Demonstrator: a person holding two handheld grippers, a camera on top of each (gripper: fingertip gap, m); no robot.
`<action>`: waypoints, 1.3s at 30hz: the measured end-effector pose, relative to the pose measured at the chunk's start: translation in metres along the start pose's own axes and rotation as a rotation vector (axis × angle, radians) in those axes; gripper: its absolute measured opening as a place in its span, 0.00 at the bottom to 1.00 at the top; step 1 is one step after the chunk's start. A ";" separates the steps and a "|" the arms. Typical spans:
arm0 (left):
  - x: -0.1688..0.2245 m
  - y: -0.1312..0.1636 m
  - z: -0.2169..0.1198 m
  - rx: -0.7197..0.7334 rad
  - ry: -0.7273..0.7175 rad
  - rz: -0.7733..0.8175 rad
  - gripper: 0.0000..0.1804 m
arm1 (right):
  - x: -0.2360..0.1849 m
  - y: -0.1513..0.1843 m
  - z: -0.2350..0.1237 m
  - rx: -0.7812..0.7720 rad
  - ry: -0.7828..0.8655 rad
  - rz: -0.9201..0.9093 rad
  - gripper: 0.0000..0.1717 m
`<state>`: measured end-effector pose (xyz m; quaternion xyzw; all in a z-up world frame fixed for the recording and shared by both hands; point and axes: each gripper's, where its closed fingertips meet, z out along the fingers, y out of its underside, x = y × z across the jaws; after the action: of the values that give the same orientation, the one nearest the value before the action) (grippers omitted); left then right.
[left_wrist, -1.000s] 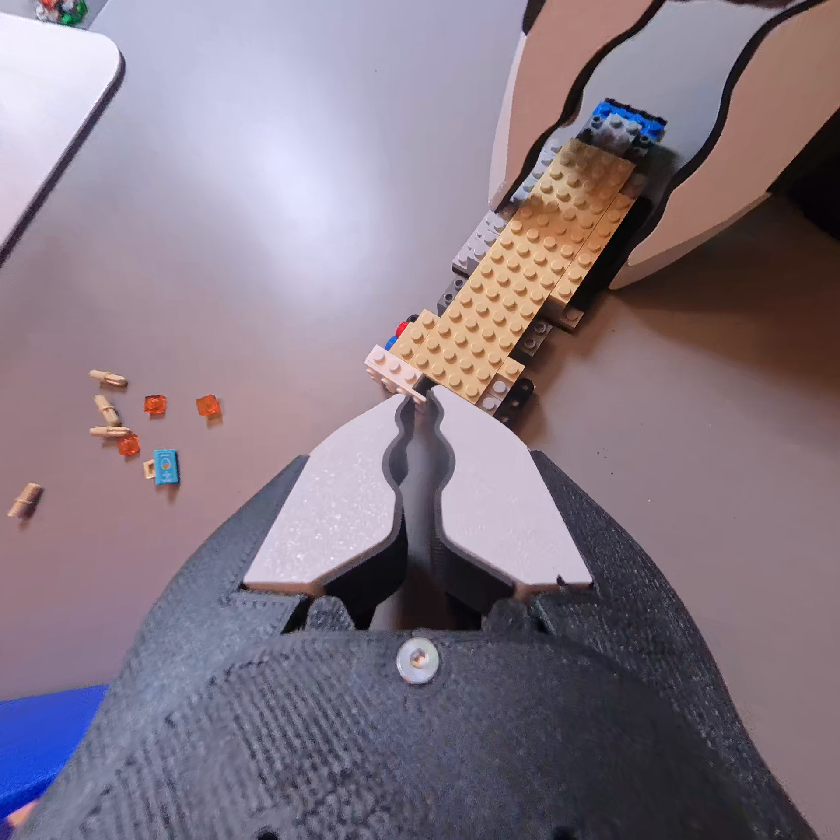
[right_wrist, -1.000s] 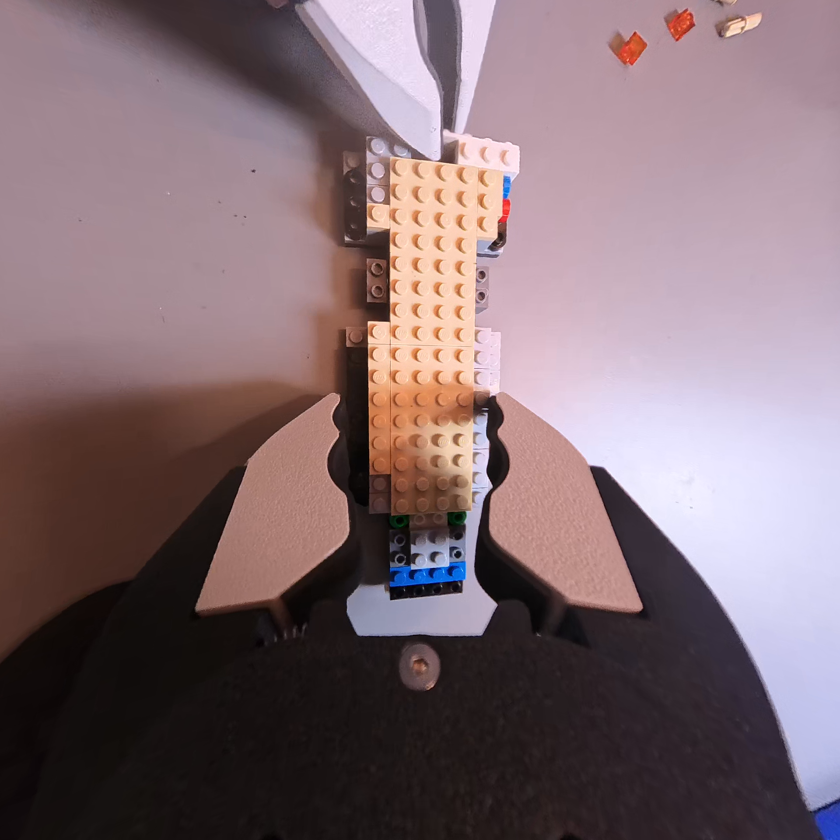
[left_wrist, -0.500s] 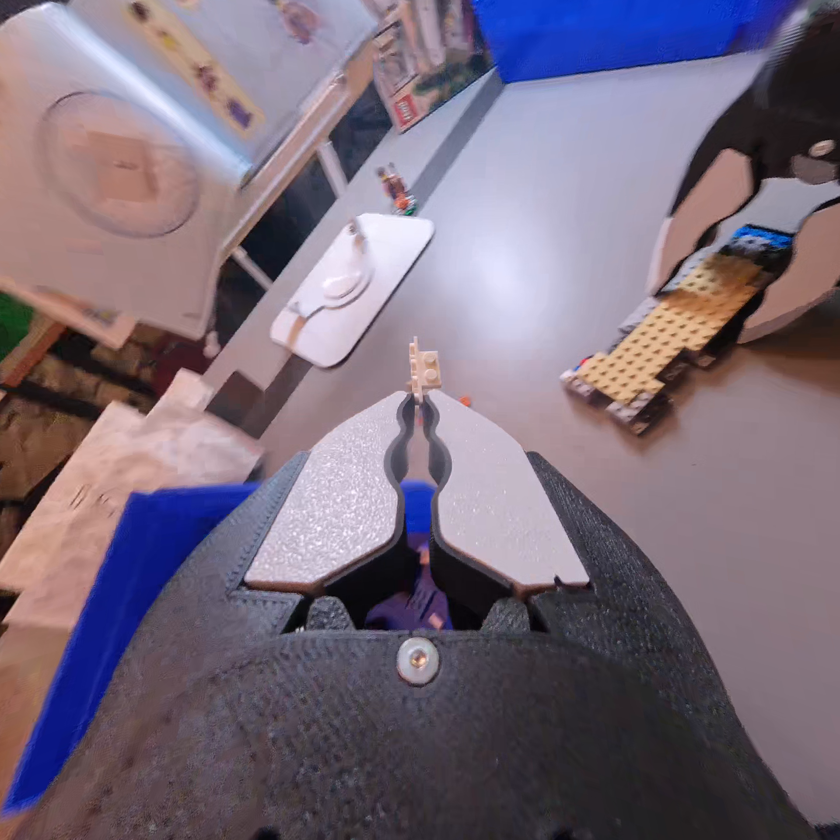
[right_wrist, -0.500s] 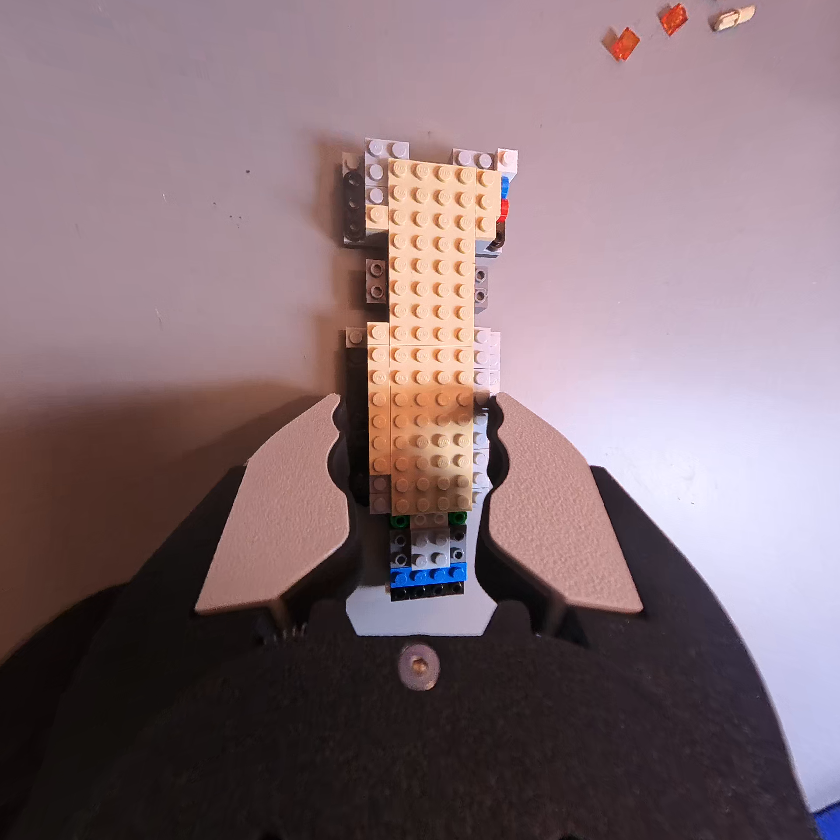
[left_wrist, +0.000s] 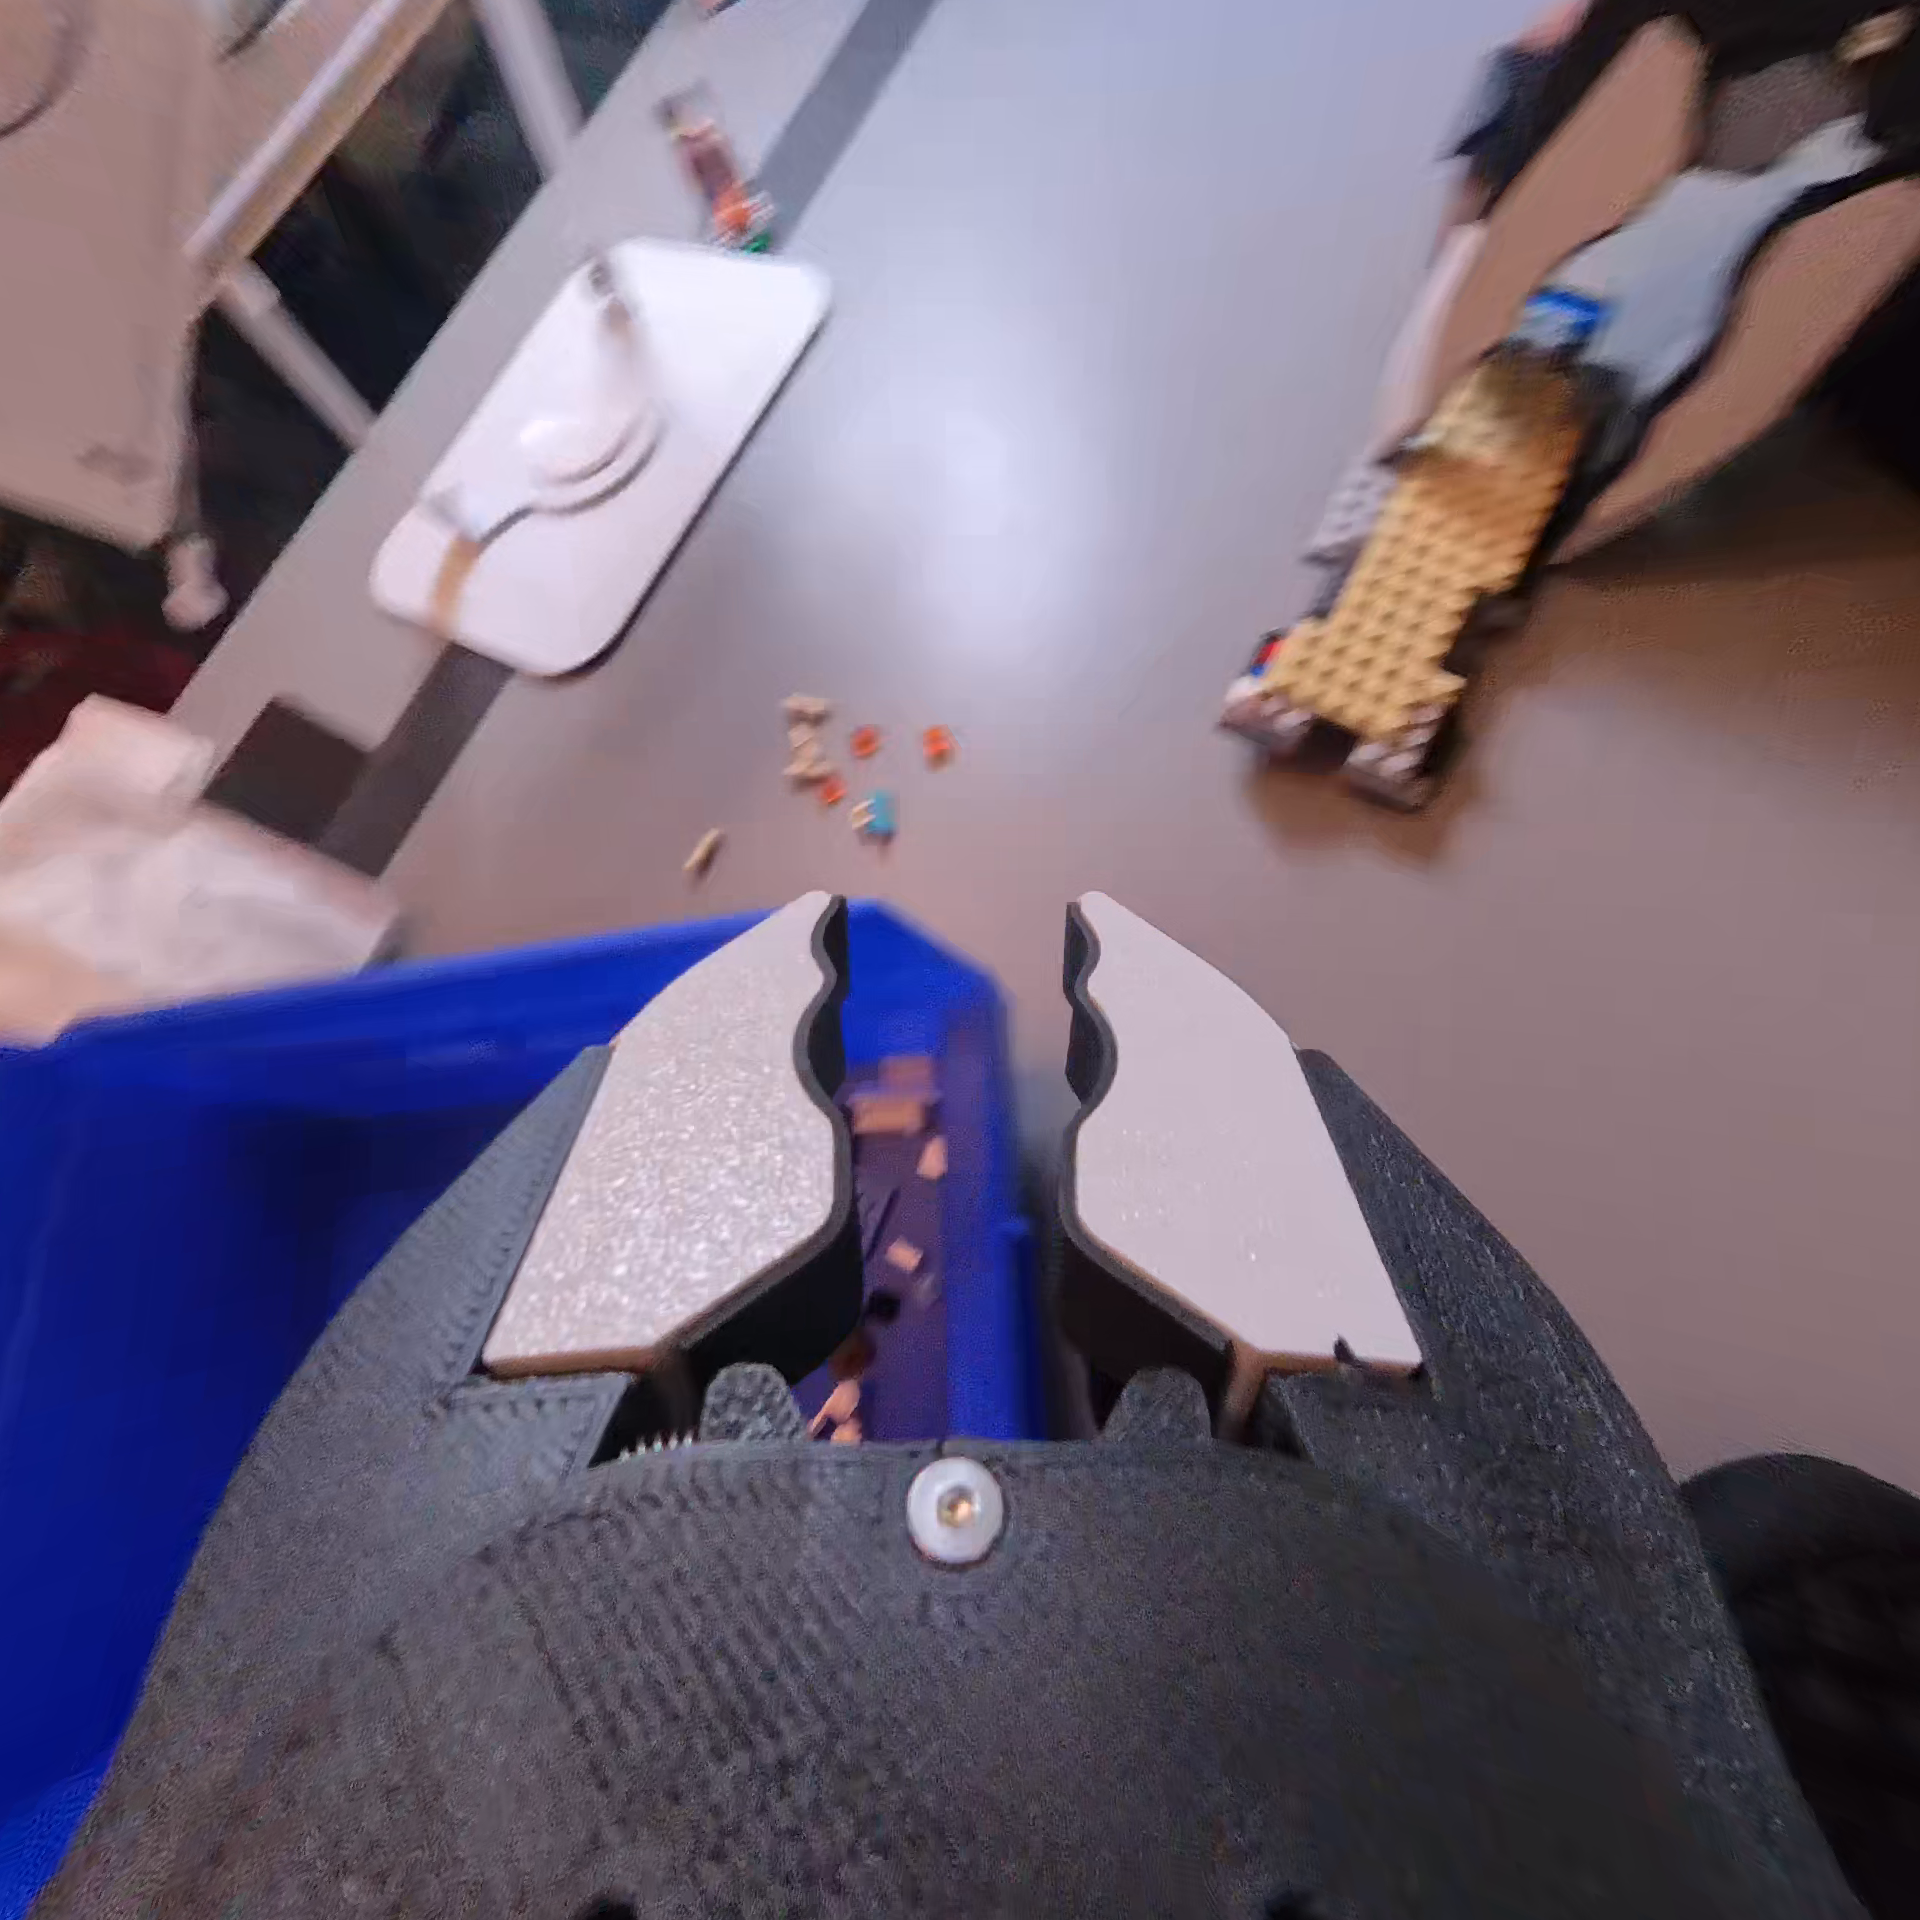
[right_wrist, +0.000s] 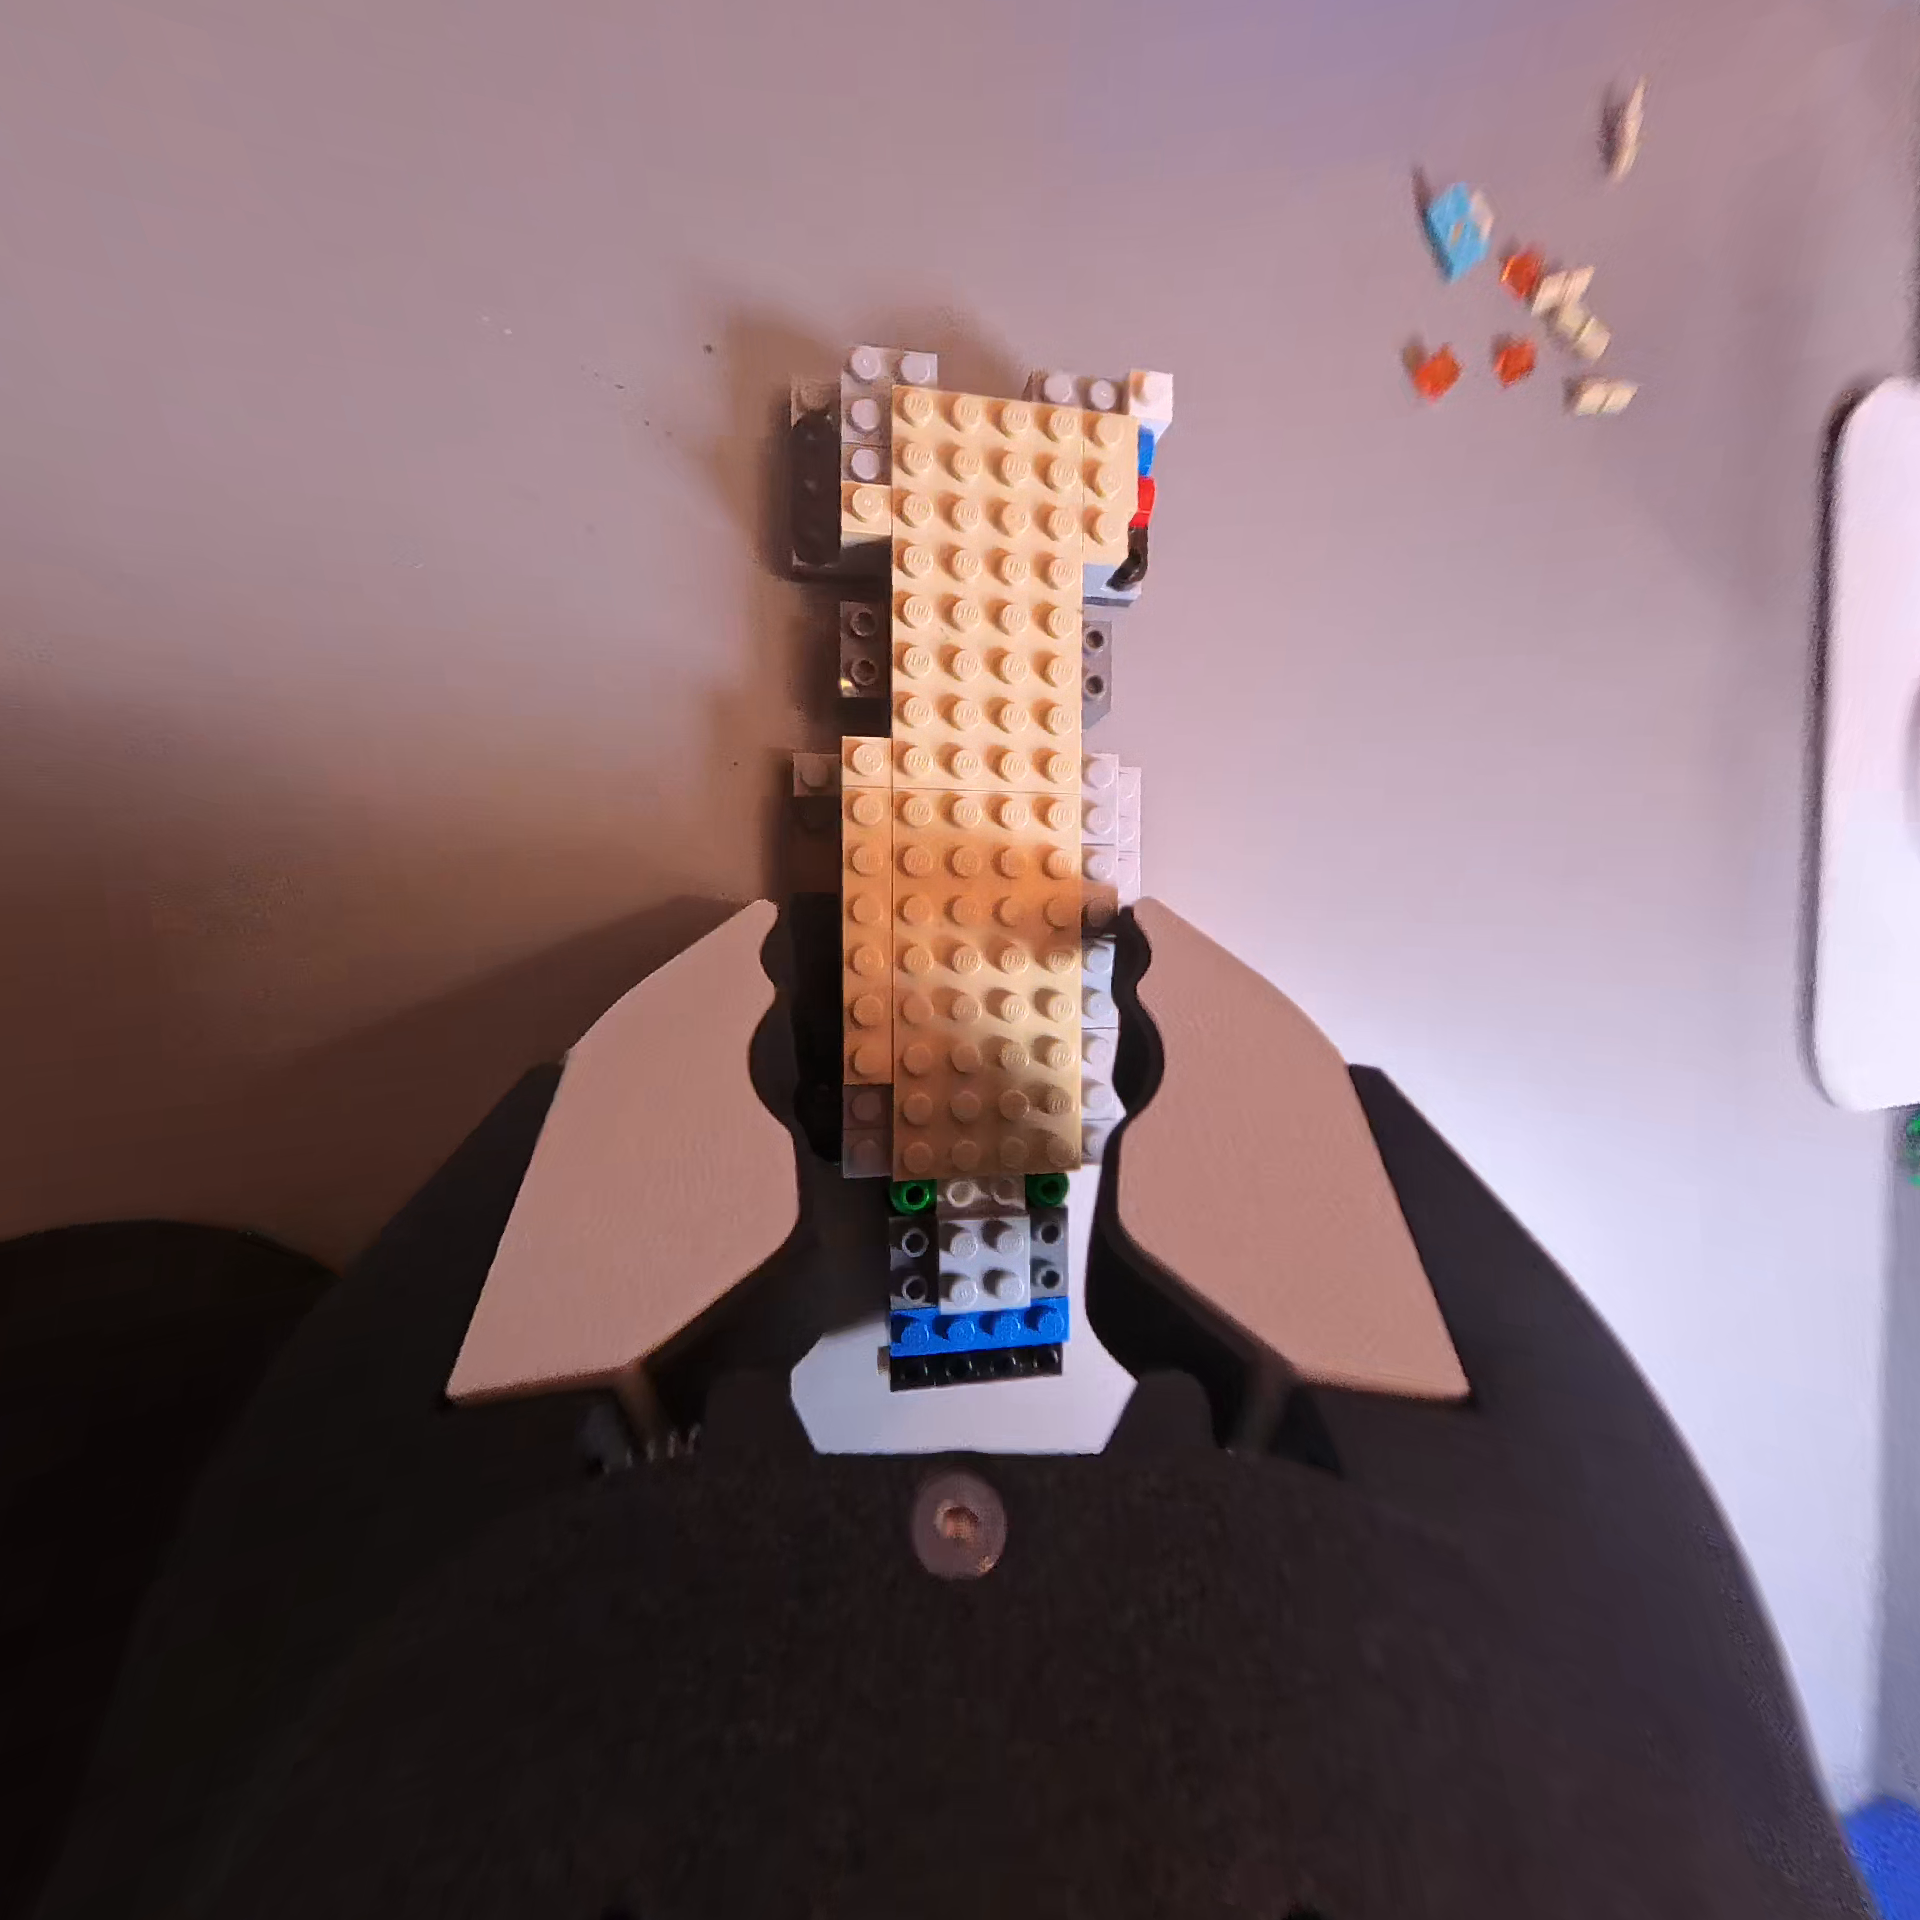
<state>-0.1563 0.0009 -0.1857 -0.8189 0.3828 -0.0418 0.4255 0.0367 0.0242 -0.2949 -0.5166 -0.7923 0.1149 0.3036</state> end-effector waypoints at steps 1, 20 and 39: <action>0.021 -0.008 0.010 0.021 0.071 0.046 0.21 | 0.000 -0.003 -0.001 0.024 0.035 -0.051 0.34; 0.100 -0.012 0.076 -0.005 0.416 0.134 0.05 | 0.000 -0.021 -0.009 0.121 0.378 -0.436 0.34; -0.052 0.028 -0.010 -0.038 -0.106 -0.187 0.30 | 0.007 -0.017 -0.008 0.112 0.406 -0.431 0.34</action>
<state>-0.2135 0.0185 -0.1866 -0.8601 0.2825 -0.0309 0.4237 0.0267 0.0221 -0.2770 -0.3315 -0.7992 -0.0141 0.5012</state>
